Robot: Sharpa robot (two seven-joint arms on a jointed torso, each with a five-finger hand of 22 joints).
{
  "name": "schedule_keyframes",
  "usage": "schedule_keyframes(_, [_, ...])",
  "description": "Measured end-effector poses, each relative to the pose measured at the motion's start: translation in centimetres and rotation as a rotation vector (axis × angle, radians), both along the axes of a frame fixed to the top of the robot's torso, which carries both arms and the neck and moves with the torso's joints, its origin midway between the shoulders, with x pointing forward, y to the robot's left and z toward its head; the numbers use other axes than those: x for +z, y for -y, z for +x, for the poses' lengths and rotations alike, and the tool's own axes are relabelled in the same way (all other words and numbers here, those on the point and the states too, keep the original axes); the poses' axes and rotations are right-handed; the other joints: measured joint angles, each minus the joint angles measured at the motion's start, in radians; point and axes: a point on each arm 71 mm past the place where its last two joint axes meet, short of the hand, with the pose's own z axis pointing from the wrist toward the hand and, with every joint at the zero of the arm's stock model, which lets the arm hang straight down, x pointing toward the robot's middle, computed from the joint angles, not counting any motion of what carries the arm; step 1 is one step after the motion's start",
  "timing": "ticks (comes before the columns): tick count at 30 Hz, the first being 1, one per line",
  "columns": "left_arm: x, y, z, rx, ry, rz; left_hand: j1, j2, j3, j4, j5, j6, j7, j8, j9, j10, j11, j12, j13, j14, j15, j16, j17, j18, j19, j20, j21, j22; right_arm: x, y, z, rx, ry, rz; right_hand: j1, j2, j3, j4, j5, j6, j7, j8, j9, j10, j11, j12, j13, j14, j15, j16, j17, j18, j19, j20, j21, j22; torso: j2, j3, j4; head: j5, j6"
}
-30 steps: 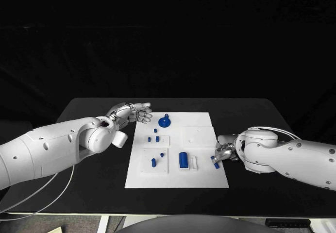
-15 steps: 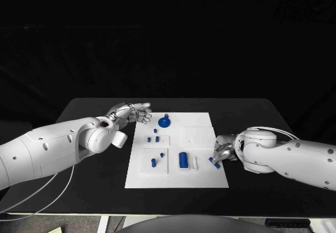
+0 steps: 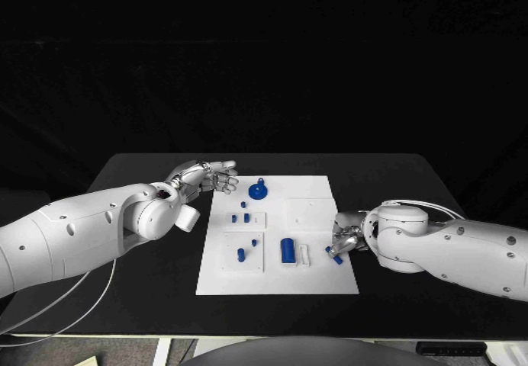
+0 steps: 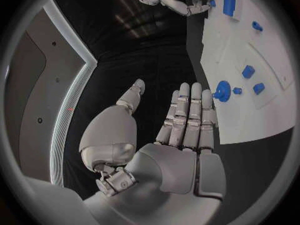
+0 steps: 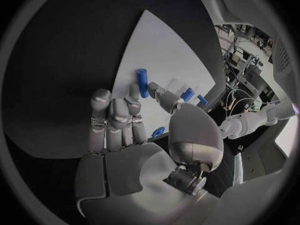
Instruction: Assemble the parts on the task board
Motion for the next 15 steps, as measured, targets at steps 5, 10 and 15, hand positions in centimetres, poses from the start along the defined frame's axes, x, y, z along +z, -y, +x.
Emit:
schedule_keyframes(5, [0.00, 0.00, -0.01, 0.000, 0.000, 0.000, 0.000, 0.000, 0.000, 0.000, 0.000, 0.000, 0.000, 0.000, 0.000, 0.000, 0.000, 0.000, 0.000, 0.000, 0.000, 0.000, 0.000, 0.004, 0.000, 0.000, 0.000, 0.000, -0.19, -0.43, -0.12, 0.041, 0.033, -0.032, -0.003, -0.029, -0.004, 0.026, -0.011, -0.003, 0.003, 0.000, 0.147, 0.000, 0.000, 0.000, 0.000, 0.001, 0.001, 0.000, 0.000, 0.000, 0.000, 0.000, 0.000, 0.000, 0.000, 0.0001, 0.0001, 0.000, -0.002])
schedule_keyframes(10, [0.00, -0.02, -0.02, -0.001, 0.000, 0.000, 0.000, 0.000, 0.000, 0.000, 0.000, 0.000, 0.000, 0.000, 0.000, 0.000, 0.000, 0.000, 0.000, 0.000, 0.000, 0.000, 0.000, 0.011, 0.000, 0.000, 0.000, 0.001, -0.28, -0.77, -0.19, 0.075, 0.062, -0.059, -0.005, -0.043, -0.009, 0.042, -0.011, -0.003, 0.003, 0.000, 0.195, 0.004, -0.004, 0.000, 0.000, 0.001, 0.001, 0.000, 0.000, 0.000, 0.000, 0.000, 0.000, 0.000, 0.000, 0.0001, 0.0005, 0.000, -0.005])
schedule_keyframes(15, [0.00, -0.03, -0.03, -0.001, -0.001, 0.000, 0.000, 0.000, 0.000, 0.000, 0.000, 0.000, 0.000, 0.000, 0.000, 0.000, 0.000, 0.000, 0.000, 0.000, 0.000, 0.000, 0.001, 0.011, 0.000, 0.000, 0.000, 0.001, -0.38, -0.90, -0.26, 0.093, 0.075, -0.073, -0.001, -0.047, -0.006, 0.046, -0.011, -0.003, 0.003, -0.001, 0.237, 0.004, -0.004, 0.000, 0.000, 0.001, 0.001, 0.000, 0.000, 0.000, 0.000, 0.000, 0.000, 0.000, 0.000, -0.0004, 0.0006, -0.001, -0.006])
